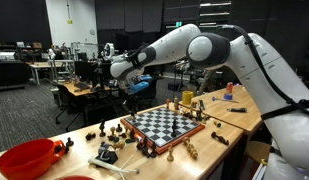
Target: Pick up a beige piece from the table and put it on the top left side of the chess board
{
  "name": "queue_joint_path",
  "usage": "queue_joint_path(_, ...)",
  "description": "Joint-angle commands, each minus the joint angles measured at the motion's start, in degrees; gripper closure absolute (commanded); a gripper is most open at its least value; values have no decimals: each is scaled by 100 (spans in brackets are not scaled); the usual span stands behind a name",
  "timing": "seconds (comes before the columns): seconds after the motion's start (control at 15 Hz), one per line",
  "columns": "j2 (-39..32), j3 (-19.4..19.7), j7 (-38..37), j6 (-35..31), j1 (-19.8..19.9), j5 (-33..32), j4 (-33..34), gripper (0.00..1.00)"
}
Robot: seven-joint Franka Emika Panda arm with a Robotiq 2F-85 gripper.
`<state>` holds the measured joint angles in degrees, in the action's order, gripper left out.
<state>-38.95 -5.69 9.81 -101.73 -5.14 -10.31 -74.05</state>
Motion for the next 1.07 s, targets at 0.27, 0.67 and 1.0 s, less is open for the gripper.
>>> queue_joint_path(0.27,-16,49,78,146,2,192,23,94)
queue_joint_path(0.67,168,51,34,138,43,280,-182,41)
queue_joint_path(1.0,800,11,-95,-31,78,483,-713,8)
